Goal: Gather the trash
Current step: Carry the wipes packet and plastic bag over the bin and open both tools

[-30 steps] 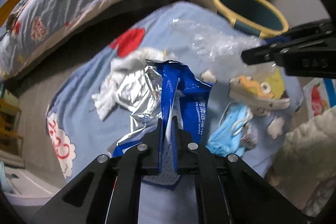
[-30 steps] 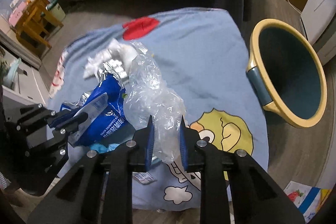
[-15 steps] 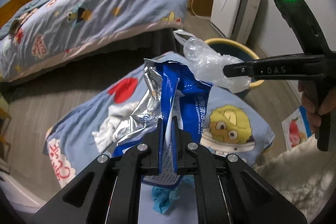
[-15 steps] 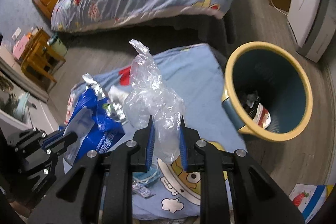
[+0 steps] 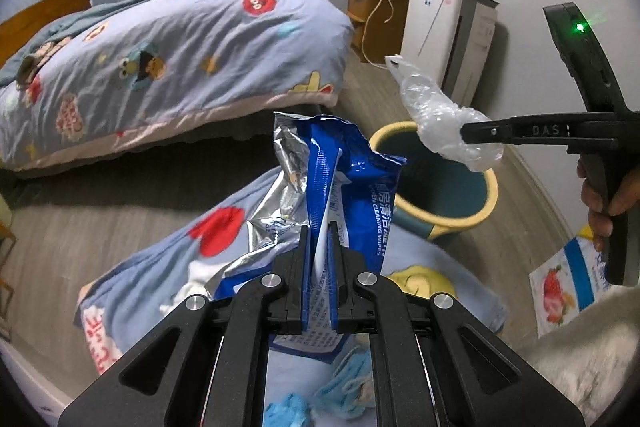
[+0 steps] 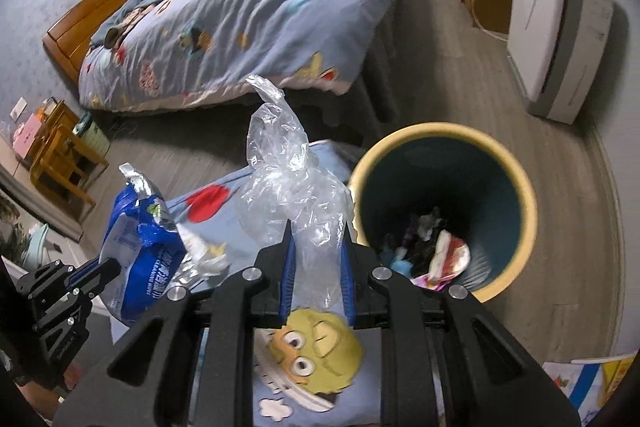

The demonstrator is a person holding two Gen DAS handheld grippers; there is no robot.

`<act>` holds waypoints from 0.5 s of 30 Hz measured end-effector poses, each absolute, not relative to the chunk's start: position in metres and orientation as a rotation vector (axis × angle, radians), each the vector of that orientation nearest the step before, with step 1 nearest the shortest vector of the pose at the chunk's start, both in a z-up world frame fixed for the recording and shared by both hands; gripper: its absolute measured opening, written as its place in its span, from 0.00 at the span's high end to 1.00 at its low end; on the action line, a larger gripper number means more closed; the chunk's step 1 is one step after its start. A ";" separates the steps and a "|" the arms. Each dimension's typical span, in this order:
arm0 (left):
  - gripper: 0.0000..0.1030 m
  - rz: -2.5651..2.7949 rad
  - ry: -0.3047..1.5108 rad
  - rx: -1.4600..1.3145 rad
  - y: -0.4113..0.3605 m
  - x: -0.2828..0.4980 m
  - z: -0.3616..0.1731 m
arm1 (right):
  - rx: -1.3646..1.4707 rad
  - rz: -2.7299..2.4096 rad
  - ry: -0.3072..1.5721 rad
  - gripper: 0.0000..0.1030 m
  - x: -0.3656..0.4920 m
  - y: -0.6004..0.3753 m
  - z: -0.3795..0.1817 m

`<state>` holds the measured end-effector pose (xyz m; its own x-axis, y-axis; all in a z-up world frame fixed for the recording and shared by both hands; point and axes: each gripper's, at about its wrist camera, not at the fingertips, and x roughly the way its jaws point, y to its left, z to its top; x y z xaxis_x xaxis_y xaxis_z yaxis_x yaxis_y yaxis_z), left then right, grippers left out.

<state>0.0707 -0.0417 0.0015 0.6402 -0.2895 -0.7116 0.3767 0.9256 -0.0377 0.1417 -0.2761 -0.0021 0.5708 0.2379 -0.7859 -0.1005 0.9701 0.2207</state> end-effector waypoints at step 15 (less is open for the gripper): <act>0.92 -0.420 0.813 0.122 -0.114 0.113 -0.018 | 0.226 0.093 1.003 0.82 0.165 -0.364 -0.033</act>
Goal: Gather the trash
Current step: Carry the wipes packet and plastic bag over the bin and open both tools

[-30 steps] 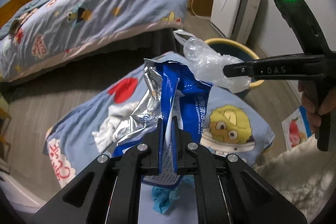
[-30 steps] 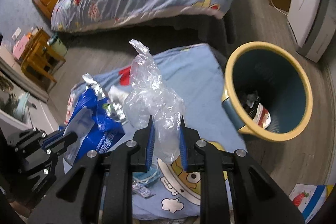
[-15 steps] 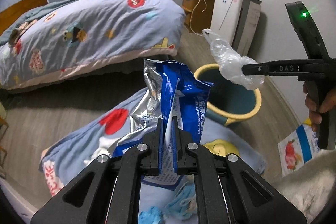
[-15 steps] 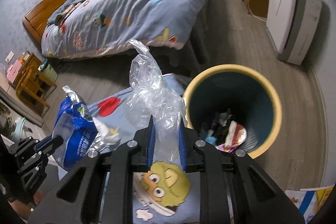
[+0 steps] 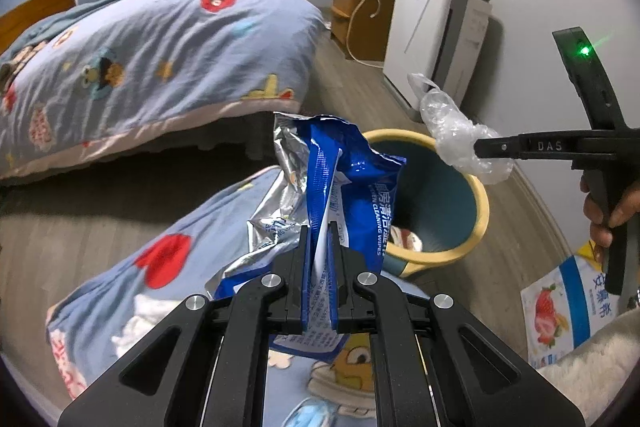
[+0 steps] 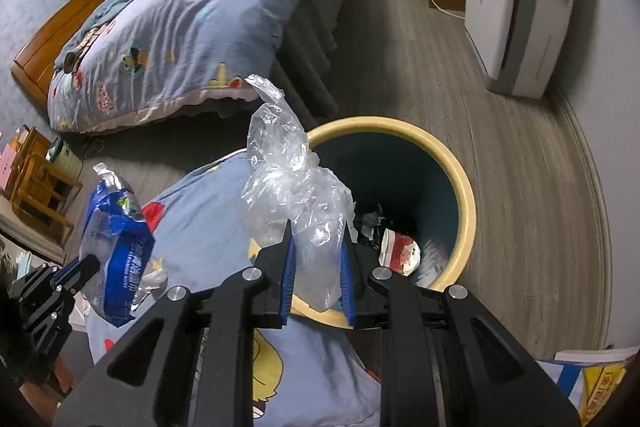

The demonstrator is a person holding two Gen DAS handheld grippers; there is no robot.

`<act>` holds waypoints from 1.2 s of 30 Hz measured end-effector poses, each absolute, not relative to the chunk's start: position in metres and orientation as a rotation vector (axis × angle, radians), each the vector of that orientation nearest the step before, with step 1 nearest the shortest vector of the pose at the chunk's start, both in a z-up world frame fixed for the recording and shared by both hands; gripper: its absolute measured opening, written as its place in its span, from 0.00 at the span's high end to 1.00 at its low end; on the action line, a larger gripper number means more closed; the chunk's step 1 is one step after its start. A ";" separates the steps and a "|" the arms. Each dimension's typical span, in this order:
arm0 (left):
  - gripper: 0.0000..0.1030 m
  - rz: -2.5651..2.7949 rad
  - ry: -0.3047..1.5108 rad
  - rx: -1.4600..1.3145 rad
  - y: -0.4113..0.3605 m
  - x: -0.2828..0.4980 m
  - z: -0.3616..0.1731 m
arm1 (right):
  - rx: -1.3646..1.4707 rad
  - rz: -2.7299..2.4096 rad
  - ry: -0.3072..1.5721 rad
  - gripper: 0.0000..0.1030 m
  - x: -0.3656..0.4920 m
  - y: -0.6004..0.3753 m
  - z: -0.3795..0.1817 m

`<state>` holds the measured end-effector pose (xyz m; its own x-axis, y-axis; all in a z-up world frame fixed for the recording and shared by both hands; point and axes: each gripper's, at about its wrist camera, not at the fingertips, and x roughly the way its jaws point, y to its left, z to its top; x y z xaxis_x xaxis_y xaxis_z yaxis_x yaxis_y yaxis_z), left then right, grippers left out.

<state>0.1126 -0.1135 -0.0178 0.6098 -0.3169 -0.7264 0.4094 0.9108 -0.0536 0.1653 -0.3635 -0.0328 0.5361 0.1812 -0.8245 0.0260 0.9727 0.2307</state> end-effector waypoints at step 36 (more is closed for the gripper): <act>0.85 -0.487 0.845 0.248 -0.234 0.156 -0.087 | 0.374 -0.094 1.091 0.65 0.190 -0.438 -0.093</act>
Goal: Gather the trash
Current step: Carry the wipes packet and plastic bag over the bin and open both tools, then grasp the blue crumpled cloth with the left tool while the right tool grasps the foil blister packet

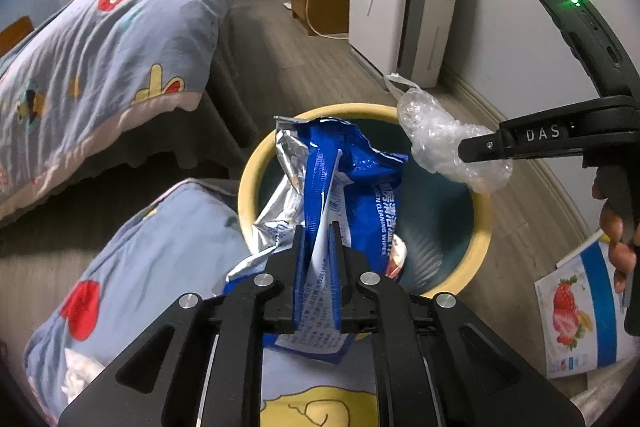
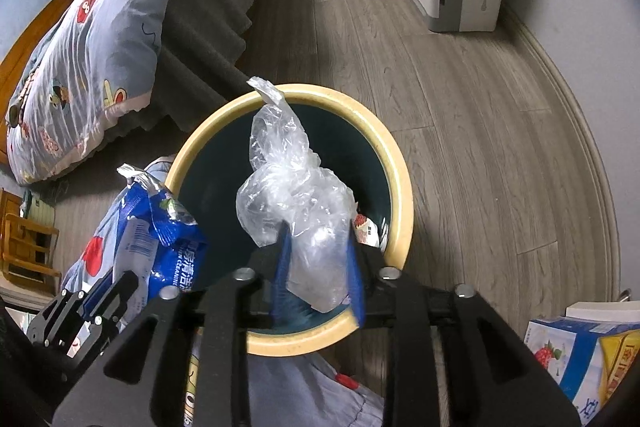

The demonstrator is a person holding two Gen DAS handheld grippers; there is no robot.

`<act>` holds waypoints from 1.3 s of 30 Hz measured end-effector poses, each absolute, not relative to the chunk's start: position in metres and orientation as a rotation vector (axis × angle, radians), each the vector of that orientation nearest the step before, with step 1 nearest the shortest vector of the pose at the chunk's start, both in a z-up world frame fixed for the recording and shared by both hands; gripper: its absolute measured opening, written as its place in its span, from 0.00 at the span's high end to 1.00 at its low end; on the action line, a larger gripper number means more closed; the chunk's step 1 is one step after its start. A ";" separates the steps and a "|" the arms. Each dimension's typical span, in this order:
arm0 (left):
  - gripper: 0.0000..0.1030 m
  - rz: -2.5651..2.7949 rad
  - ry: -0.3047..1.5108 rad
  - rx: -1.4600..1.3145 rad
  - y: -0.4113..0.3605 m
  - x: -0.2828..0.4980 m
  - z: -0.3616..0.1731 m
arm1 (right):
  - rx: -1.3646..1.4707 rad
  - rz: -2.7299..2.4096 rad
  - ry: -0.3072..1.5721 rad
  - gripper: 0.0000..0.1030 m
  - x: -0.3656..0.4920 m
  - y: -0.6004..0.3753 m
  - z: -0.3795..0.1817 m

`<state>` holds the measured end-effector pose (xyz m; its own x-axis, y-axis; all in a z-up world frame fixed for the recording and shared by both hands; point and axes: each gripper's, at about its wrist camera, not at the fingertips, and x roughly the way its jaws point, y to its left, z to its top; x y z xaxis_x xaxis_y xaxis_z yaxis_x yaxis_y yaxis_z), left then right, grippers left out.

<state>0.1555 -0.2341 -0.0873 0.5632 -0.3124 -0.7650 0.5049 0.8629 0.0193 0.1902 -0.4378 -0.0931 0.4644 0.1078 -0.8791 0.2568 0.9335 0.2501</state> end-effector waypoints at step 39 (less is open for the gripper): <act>0.10 -0.162 0.801 0.166 -0.048 0.064 -0.019 | 0.244 0.084 1.026 0.06 0.130 -0.308 -0.039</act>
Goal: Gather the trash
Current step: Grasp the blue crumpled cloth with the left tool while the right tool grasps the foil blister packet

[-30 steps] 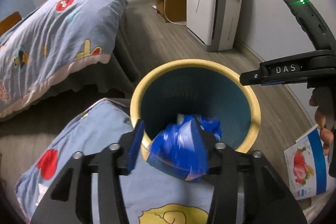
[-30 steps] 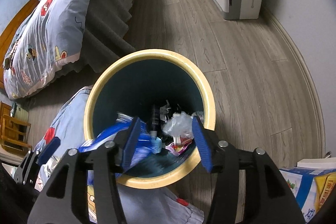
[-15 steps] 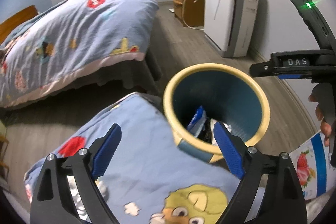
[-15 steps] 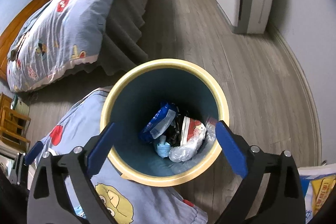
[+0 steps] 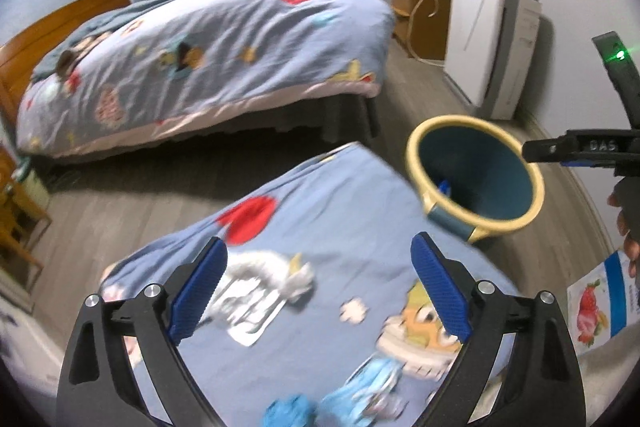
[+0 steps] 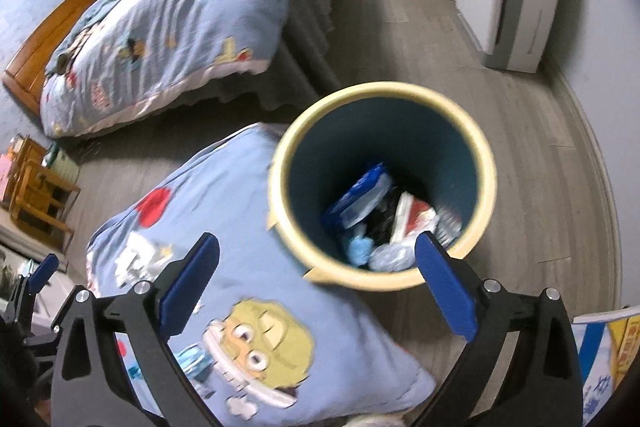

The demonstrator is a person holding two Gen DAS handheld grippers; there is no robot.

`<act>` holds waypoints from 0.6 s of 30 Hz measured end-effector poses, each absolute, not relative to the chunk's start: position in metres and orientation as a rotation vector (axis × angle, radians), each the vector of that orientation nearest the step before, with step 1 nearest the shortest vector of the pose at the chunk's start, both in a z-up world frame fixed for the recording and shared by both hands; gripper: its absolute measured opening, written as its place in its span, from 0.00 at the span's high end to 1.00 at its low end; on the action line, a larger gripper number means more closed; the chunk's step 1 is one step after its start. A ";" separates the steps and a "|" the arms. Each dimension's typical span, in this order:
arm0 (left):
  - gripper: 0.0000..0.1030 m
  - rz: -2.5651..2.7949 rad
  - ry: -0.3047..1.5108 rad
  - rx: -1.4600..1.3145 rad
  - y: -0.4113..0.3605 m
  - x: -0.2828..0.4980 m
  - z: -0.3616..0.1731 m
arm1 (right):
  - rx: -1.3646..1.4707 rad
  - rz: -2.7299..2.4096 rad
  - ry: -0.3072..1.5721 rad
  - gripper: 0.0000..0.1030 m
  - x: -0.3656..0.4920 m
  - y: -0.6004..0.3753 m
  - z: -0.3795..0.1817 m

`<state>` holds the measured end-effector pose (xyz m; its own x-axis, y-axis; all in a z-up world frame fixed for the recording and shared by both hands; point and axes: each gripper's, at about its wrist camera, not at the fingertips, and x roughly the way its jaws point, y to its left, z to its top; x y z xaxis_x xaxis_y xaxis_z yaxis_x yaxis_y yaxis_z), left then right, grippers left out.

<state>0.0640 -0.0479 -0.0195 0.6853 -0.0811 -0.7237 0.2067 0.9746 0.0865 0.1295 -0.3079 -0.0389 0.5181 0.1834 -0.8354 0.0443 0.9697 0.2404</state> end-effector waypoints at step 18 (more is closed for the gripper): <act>0.10 -0.010 1.004 0.036 0.053 -0.025 -0.082 | 0.070 0.191 1.149 0.06 0.059 -0.180 -0.083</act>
